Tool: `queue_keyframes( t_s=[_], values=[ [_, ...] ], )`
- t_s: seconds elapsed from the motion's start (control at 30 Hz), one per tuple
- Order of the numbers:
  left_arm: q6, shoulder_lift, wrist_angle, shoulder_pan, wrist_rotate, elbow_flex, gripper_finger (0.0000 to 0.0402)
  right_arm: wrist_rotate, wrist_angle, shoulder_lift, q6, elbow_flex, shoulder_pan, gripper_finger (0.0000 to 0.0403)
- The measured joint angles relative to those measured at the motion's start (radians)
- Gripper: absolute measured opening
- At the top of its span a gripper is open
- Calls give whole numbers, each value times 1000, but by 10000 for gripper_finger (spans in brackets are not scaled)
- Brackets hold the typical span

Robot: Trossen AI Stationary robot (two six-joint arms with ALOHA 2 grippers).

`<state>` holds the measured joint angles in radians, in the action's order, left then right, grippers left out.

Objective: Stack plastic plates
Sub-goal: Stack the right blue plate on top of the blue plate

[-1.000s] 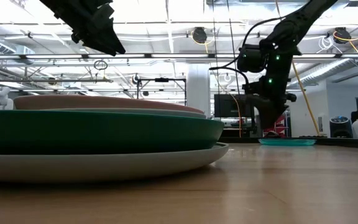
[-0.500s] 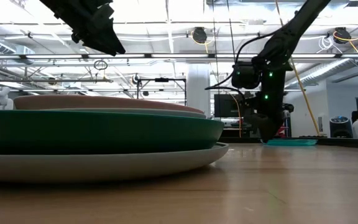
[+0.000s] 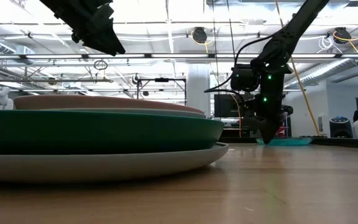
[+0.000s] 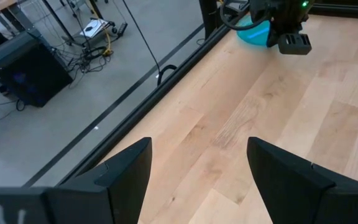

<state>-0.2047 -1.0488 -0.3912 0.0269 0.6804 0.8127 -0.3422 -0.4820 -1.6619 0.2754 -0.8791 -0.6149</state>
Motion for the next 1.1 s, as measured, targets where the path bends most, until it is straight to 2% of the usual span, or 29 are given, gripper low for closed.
queue_keyframes(
  t_s=[0.3, 0.53, 0.67, 0.9, 1.1],
  values=[
    [0, 0, 0, 0, 0, 0, 267, 3, -24, 63, 12, 0, 83, 4],
    [0, 0, 0, 0, 0, 0, 267, 4, -12, 189, 8, -1, 276, 2],
    [0, 0, 0, 0, 0, 0, 267, 5, -16, 226, -3, -51, 412, 1],
    [0, 0, 1, 0, 0, 0, 267, 10, -15, 184, -176, -217, 647, 1],
    [0, 0, 4, 0, 0, 0, 267, 146, 15, 93, -343, -351, 798, 1]
  ],
)
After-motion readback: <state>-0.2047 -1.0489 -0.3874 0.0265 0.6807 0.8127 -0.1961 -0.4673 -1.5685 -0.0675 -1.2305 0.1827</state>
